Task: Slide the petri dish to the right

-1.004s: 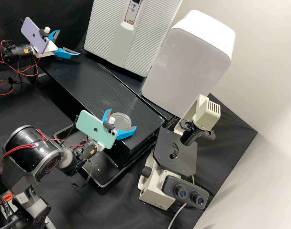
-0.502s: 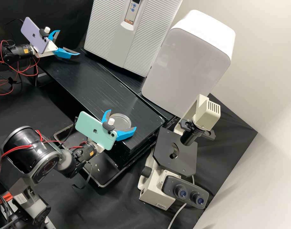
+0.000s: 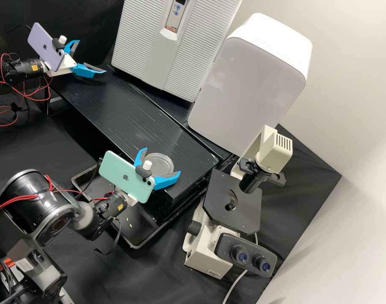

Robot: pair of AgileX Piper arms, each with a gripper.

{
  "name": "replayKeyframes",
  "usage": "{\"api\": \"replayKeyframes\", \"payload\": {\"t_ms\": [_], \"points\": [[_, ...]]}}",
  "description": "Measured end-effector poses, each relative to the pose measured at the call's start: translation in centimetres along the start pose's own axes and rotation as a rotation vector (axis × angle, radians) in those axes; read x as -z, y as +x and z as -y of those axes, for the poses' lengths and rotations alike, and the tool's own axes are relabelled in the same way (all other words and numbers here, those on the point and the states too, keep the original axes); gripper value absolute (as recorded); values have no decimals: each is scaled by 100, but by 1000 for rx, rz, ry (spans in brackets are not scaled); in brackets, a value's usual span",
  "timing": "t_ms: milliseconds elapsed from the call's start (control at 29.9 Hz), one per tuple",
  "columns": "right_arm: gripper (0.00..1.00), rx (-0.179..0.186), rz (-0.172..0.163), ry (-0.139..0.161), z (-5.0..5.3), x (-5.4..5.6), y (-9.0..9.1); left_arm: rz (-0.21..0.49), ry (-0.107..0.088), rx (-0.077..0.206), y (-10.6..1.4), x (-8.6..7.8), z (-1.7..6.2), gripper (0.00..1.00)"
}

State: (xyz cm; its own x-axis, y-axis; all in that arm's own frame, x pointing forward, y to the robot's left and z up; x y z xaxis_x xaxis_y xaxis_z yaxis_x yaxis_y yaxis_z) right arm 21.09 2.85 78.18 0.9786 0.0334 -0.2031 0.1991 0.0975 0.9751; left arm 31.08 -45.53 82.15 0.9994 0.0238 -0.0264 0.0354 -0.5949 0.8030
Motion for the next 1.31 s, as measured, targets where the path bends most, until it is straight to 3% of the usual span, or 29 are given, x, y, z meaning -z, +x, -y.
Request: {"api": "replayKeyframes", "payload": {"t_ms": [536,803,1138,1306], "points": [[0,-5,-8,-1,-1,7,-18,0,0,0,0,0,0,100],[0,-11,5,3,-17,-24,54,0,0,0,0,0,0,100],[0,-20,-14,-11,-46,-64,95,0,0,0,0,0,0,100],[0,-39,7,-2,-87,-99,142,0,0,0,0,0,0,100]]}}
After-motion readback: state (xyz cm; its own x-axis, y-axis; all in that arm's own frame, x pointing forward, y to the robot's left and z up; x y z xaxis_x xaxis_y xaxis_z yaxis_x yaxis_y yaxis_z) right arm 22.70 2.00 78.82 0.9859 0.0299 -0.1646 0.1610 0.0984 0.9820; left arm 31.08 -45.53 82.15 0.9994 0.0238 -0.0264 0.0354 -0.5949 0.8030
